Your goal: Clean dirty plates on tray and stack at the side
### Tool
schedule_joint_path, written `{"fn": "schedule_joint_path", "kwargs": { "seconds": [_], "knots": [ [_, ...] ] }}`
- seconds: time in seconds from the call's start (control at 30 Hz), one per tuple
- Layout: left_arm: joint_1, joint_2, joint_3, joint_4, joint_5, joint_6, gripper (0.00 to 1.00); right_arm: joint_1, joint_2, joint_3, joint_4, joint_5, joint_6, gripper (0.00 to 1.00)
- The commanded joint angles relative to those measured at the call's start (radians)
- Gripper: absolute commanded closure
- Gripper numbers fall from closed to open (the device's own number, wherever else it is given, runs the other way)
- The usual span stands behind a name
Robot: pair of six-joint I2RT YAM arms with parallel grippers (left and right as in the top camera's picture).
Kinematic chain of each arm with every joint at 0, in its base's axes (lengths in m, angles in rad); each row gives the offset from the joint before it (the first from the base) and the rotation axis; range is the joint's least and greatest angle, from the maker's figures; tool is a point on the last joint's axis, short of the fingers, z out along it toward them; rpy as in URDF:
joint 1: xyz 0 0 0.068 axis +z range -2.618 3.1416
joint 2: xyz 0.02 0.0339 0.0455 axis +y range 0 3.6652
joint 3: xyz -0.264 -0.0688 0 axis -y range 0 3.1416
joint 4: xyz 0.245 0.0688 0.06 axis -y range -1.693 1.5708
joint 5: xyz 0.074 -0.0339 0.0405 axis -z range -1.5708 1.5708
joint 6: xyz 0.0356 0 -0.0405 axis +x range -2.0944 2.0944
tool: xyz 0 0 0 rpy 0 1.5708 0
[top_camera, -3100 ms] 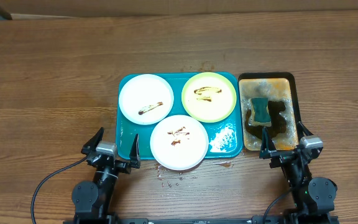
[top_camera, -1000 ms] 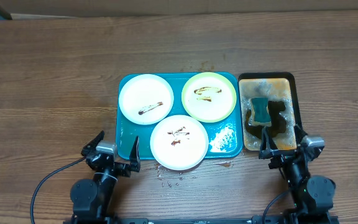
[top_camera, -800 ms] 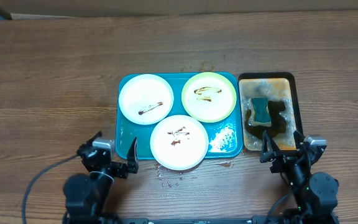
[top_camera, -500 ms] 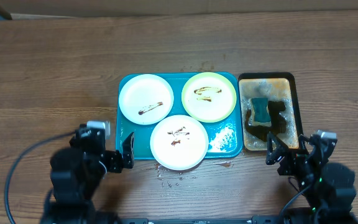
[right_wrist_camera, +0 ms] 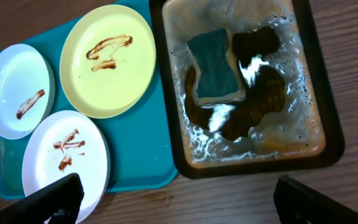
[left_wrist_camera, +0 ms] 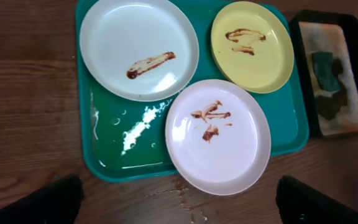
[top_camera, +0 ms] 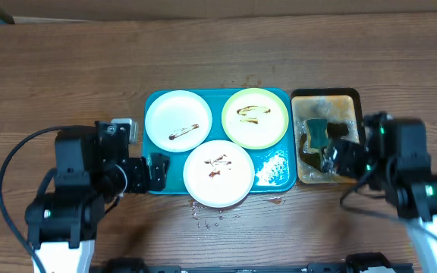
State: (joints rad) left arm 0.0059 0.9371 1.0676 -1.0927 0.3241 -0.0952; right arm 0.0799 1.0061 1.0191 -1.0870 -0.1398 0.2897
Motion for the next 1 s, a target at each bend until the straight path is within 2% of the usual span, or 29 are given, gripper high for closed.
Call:
{"fn": "schedule_joint_path", "kwargs": {
  "seconds": [0.0,0.27,0.47,0.63,0.77,0.87,0.97],
  "knots": [
    [-0.006,0.053,0.021,0.000,0.056,-0.041,0.00,-0.003,0.083,0.081,-0.014,-0.005,-0.016,0.00],
    [-0.007,0.238,0.021,-0.029,0.039,-0.040,0.00,-0.003,0.156,0.089,-0.008,0.020,-0.036,0.00],
    [-0.021,0.413,0.021,-0.061,0.009,-0.039,0.17,-0.003,0.156,0.089,-0.007,0.034,-0.035,0.00],
    [-0.102,0.536,0.021,-0.027,-0.023,-0.032,0.18,-0.003,0.156,0.089,-0.007,0.034,-0.035,0.00],
    [-0.201,0.639,0.021,0.008,-0.134,-0.032,0.19,-0.003,0.156,0.089,-0.008,0.034,-0.035,0.00],
    [-0.240,0.691,0.021,0.015,-0.160,-0.032,0.20,-0.003,0.156,0.089,-0.008,0.034,-0.035,0.00],
    [-0.269,0.752,0.021,0.036,-0.159,-0.033,0.27,-0.003,0.156,0.089,-0.008,0.034,-0.035,0.00]
  ]
}}
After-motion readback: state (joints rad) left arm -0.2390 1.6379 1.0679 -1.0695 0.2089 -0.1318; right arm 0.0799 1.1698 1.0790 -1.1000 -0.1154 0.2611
